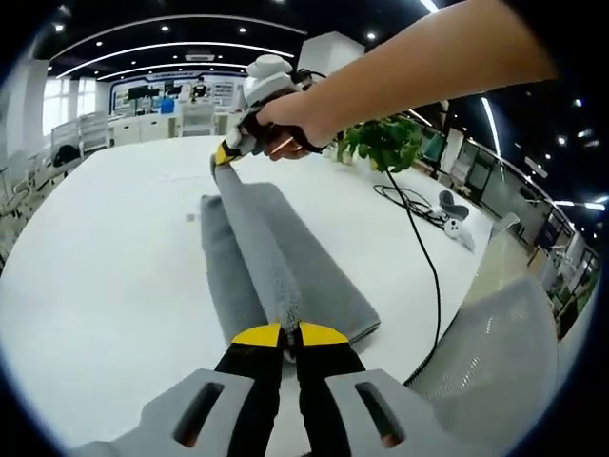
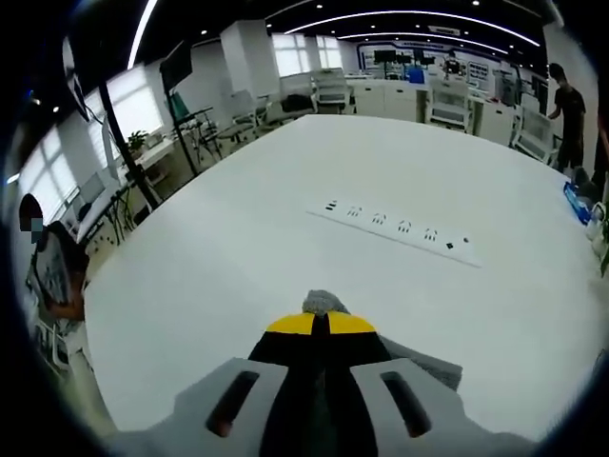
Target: Fold the towel on the table until its edges align and the towel forms a compact rectangular stack.
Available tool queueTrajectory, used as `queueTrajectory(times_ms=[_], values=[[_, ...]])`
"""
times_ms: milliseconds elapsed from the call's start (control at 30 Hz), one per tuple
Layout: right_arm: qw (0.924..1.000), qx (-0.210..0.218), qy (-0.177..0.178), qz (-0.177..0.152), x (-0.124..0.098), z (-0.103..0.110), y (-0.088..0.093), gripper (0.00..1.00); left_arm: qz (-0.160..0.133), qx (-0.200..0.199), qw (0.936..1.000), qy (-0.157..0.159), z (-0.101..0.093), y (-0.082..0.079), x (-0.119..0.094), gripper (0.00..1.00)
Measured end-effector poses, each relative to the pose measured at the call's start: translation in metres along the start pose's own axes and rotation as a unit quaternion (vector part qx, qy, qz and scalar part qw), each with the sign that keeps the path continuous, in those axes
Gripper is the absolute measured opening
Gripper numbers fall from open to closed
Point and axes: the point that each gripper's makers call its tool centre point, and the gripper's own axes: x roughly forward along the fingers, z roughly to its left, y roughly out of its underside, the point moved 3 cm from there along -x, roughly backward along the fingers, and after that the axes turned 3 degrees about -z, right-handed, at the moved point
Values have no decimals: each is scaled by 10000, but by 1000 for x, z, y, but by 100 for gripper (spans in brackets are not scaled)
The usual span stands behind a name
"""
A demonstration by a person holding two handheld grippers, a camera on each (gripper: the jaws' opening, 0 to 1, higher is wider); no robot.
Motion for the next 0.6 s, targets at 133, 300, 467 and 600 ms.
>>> queueTrajectory(times_ms=[133,300,467,600], values=[[10000,13,3,8,4,1,4,0,169,30,9998,-43,4,8,4,5],[10000,21,18,12,11,2,10,0,353,-48,9993,-85,9,17,6,5],[10000,29,48,-44,15,4,14,0,430,-157,9989,-135,14,20,6,5],[9999,125,81,-73,20,4,16,0,444,-233,9985,-221,17,21,7,10]])
